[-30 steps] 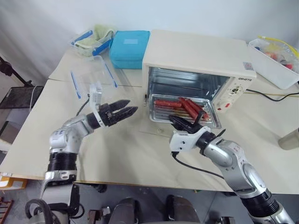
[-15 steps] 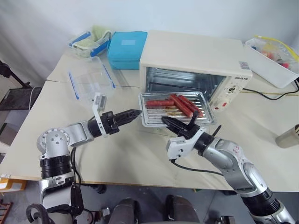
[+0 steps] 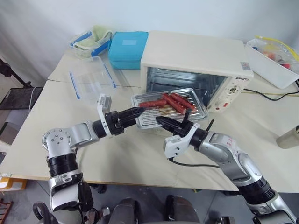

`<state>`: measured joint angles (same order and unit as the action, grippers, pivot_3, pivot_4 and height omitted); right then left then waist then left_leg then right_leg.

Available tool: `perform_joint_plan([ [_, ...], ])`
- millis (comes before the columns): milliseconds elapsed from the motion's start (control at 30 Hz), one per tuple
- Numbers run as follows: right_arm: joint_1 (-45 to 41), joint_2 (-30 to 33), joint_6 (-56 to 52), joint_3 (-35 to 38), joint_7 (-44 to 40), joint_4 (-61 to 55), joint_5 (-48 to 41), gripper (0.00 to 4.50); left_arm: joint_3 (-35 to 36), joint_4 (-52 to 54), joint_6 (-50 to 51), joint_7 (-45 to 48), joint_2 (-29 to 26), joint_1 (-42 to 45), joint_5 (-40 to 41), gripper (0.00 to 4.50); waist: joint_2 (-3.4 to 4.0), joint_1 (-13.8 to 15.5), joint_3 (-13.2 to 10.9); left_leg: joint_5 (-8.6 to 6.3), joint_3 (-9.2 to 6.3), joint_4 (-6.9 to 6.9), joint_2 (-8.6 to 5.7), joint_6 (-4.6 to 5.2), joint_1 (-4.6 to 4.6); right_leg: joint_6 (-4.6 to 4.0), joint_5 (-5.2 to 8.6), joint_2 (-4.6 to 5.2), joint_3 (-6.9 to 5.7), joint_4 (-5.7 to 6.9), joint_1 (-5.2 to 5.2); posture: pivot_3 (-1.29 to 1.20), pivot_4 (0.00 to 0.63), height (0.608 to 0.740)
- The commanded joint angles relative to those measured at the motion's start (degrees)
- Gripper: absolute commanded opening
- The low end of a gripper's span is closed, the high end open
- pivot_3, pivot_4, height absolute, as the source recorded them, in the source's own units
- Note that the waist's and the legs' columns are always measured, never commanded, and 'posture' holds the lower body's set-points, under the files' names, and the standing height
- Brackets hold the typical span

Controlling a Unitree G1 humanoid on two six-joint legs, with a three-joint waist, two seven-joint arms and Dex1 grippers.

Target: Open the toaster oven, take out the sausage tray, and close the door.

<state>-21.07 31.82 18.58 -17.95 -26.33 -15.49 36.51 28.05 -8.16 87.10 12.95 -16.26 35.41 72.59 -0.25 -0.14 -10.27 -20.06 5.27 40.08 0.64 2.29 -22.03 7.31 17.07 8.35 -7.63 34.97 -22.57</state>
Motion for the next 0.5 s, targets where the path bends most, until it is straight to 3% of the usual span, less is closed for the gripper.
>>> perform_joint_plan([
  [33,-0.8,-1.2,1.4,-0.9,-0.2,-1.7,-1.2,0.03,-0.1,-0.1,0.3,-1.0,0.7,0.7,1.8,3.59,0.00,0.0,0.0,0.00,0.01,0.00,0.00,0.00,0.00,0.00,0.00,0.00,0.00,0.00,0.00,0.00,0.150,0.740],
  [400,-2.8,-2.0,2.7,-1.1,-0.7,0.7,-1.6,0.03,0.5,-0.4,0.4,-6.4,3.5,0.1,4.7,0.11,0.00,0.0,0.0,0.01,0.01,0.00,0.00,-0.02,0.00,0.00,0.00,0.00,0.01,0.00,0.00,0.00,0.150,0.740],
  [500,-2.9,-2.0,2.3,-0.7,-1.5,1.1,-2.2,0.03,1.6,-1.4,0.3,-8.4,3.6,0.1,7.0,0.02,0.00,0.0,0.0,0.01,0.00,0.00,0.00,-0.02,0.00,0.00,0.00,0.00,0.01,0.01,0.00,0.00,0.150,0.740],
])
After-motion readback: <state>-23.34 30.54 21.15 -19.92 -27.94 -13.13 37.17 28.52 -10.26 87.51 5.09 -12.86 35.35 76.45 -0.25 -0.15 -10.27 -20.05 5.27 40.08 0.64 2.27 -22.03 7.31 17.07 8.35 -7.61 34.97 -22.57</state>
